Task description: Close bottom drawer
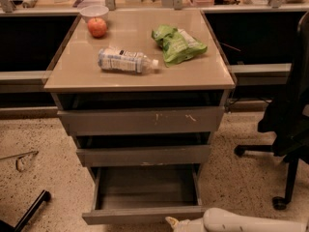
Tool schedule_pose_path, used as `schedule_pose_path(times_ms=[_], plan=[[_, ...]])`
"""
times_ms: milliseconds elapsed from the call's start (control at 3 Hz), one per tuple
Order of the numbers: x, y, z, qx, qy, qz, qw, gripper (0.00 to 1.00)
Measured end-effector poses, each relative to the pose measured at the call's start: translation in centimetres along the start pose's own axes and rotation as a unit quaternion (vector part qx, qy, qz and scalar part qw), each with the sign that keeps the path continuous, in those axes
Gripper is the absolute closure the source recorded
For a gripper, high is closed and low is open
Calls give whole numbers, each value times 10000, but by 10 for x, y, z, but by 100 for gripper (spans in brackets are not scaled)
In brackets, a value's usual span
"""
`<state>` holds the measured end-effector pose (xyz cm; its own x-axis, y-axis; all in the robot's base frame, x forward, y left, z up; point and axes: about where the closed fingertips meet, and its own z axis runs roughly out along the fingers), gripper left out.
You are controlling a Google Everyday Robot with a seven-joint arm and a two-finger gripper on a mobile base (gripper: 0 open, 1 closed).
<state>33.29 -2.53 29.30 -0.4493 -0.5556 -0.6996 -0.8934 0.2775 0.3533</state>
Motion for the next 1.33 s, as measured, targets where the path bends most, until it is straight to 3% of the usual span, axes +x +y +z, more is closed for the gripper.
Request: schedule_pose_path(times_ms=[333,667,1000,1333], plan=[[31,-2,42,-143,-150,235,9995,0],[31,-2,42,-144,-150,235,9995,0],[26,-12,54,-220,-397,250,9987,0],[20,-39,75,-176,-610,229,9977,0]])
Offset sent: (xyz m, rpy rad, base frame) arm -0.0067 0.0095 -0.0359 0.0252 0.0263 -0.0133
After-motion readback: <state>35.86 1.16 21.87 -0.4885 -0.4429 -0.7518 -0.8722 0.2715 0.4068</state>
